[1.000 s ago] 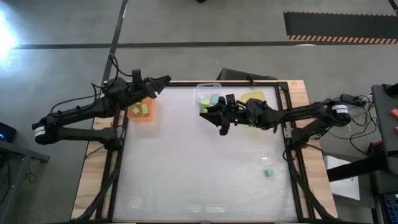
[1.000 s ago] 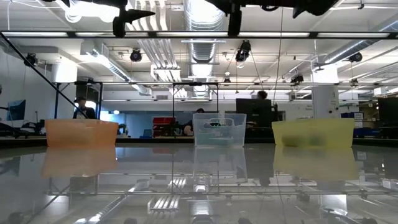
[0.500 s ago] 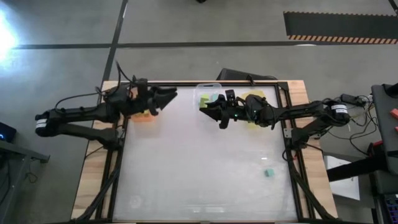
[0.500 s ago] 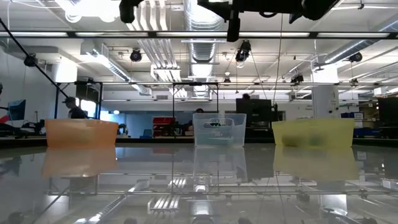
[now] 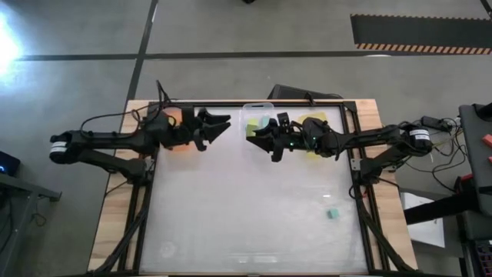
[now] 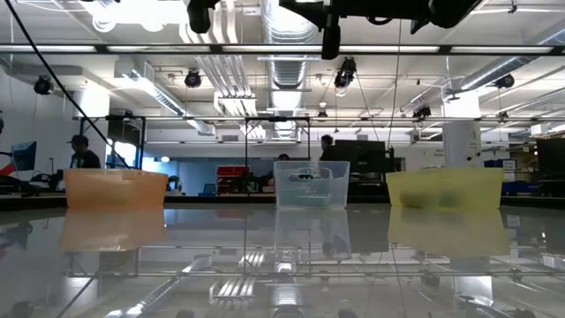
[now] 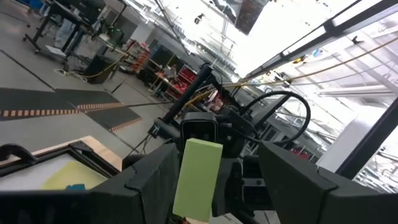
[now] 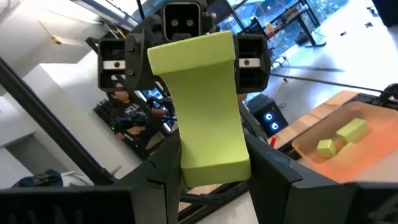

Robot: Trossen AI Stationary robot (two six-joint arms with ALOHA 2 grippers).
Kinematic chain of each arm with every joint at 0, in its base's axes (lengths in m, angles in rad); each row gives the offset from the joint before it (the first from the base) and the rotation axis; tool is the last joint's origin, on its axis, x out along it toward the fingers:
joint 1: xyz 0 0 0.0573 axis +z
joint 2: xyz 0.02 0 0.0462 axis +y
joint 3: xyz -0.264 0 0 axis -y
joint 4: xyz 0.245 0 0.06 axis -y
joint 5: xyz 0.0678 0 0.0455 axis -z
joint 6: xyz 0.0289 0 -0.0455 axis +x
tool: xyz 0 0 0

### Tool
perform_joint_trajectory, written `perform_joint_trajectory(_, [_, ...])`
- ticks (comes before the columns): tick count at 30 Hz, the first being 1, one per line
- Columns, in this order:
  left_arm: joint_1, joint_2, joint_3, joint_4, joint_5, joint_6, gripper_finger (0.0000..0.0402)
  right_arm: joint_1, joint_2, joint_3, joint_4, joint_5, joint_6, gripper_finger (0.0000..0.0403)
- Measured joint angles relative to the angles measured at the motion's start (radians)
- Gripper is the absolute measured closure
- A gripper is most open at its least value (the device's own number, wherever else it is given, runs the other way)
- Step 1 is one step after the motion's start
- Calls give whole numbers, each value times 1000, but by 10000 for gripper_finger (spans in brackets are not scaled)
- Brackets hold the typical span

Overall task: Sort & place blocks by color
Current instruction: Put the light green block into the orange bin

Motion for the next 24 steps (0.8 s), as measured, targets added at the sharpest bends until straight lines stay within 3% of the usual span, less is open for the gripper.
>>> perform_joint_trajectory(10, [0,26,-1,-3,66,6,185,0,-1,0,-32,-17,0,277])
perform_joint_trajectory(19, [1,58,1,4,66,10,109,0,-2,0,-47,-27,0,277])
perform_joint_trajectory(24, [-4,97,-2,23,69,25,100,0,-2,0,-62,-27,0,277])
